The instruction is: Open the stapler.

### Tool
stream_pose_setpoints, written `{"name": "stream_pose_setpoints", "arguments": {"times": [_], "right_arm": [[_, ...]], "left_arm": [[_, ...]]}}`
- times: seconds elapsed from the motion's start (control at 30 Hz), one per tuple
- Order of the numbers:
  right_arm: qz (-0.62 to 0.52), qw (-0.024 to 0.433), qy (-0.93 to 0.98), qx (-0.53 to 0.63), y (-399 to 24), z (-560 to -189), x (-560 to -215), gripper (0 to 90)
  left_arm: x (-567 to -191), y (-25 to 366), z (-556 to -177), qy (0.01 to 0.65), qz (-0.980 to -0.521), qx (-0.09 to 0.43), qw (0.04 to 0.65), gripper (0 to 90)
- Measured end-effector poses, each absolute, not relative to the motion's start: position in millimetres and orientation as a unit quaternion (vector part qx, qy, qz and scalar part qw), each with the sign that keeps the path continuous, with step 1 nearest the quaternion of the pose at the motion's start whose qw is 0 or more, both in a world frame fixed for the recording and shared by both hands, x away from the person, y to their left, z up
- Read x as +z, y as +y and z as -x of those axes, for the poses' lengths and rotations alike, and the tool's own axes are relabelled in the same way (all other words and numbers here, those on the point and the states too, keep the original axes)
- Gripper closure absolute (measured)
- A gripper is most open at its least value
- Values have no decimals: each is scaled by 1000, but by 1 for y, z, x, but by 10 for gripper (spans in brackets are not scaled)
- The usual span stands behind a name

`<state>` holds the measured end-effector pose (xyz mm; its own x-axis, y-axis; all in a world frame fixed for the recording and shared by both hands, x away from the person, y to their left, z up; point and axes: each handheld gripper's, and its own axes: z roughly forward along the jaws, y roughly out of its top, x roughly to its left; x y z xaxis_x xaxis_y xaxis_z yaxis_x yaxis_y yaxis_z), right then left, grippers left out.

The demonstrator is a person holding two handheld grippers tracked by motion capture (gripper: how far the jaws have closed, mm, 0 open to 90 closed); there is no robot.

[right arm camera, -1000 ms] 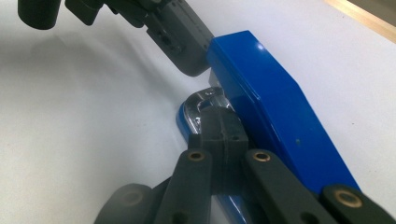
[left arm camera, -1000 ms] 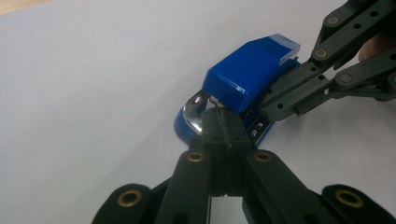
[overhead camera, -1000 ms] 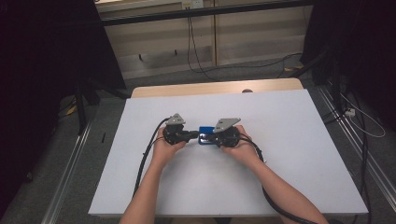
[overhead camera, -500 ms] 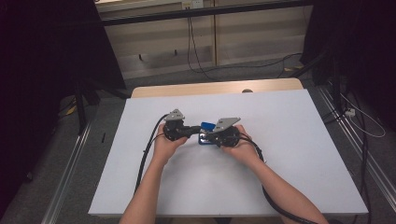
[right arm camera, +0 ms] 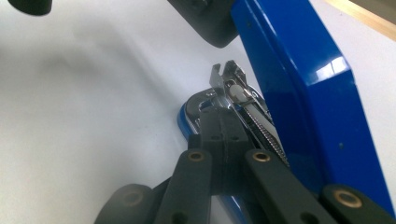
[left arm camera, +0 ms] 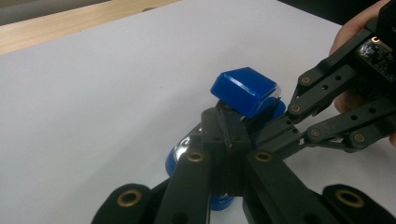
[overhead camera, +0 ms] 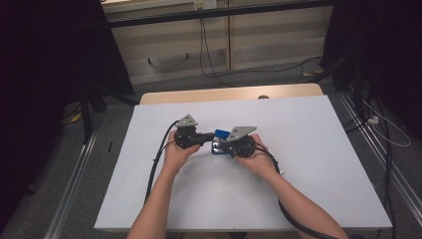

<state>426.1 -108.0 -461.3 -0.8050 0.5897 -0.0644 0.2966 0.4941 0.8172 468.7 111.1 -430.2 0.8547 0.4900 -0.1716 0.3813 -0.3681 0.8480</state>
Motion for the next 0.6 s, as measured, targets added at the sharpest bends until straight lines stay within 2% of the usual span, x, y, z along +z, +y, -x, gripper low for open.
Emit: {"name": "stream_pose_setpoints", "arguments": {"times": [0.6], "right_arm": [[-272,175,839,437,-104,-421,-463,900]], "left_arm": [[-418,105,-468,263,-825,50,498,900]]}}
